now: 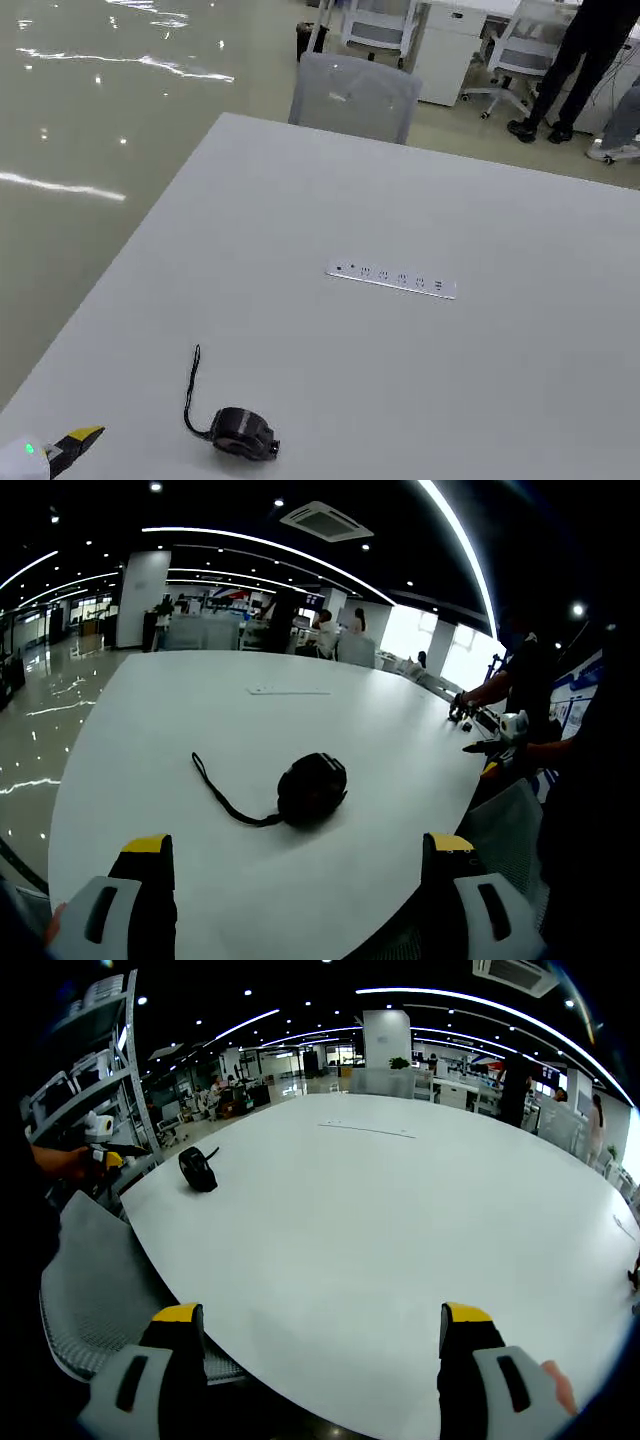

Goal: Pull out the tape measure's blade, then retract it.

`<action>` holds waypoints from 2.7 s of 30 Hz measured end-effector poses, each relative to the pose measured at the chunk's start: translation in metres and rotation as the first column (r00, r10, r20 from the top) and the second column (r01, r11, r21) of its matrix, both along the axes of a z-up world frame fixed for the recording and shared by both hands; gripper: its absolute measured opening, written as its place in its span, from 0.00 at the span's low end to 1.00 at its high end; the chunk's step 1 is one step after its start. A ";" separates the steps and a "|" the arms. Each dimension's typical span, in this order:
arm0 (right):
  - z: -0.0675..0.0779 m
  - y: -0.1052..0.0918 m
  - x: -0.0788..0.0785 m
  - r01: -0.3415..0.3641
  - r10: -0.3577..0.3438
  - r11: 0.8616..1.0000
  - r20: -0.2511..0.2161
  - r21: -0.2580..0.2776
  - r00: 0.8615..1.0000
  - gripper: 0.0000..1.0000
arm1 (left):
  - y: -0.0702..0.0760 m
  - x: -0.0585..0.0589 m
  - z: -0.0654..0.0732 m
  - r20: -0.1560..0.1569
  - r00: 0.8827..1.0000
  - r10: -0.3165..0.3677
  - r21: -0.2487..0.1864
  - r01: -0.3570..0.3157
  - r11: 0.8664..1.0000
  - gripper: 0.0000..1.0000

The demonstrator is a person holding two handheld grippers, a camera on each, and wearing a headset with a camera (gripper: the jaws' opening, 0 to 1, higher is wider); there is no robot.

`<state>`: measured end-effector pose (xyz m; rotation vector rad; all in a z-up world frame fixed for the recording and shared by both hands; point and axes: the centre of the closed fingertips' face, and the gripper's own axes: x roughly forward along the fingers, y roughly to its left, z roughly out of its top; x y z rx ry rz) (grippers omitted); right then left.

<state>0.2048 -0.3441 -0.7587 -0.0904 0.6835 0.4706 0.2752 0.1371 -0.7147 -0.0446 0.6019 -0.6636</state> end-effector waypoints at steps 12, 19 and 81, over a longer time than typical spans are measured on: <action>-0.004 -0.010 0.002 -0.007 0.007 1.000 0.013 -0.012 1.000 1.00 | 0.000 0.019 -0.001 0.043 0.999 -0.018 0.035 0.017 0.999 1.00; 0.000 -0.007 0.005 -0.027 0.027 0.999 0.023 -0.019 0.999 1.00 | 0.006 0.022 -0.003 0.042 0.998 -0.043 0.055 0.040 0.998 1.00; 0.000 0.169 0.087 -0.561 0.563 0.826 0.062 -0.045 0.824 0.88 | -0.126 0.084 -0.048 -0.189 0.557 -0.809 0.437 0.785 0.438 0.57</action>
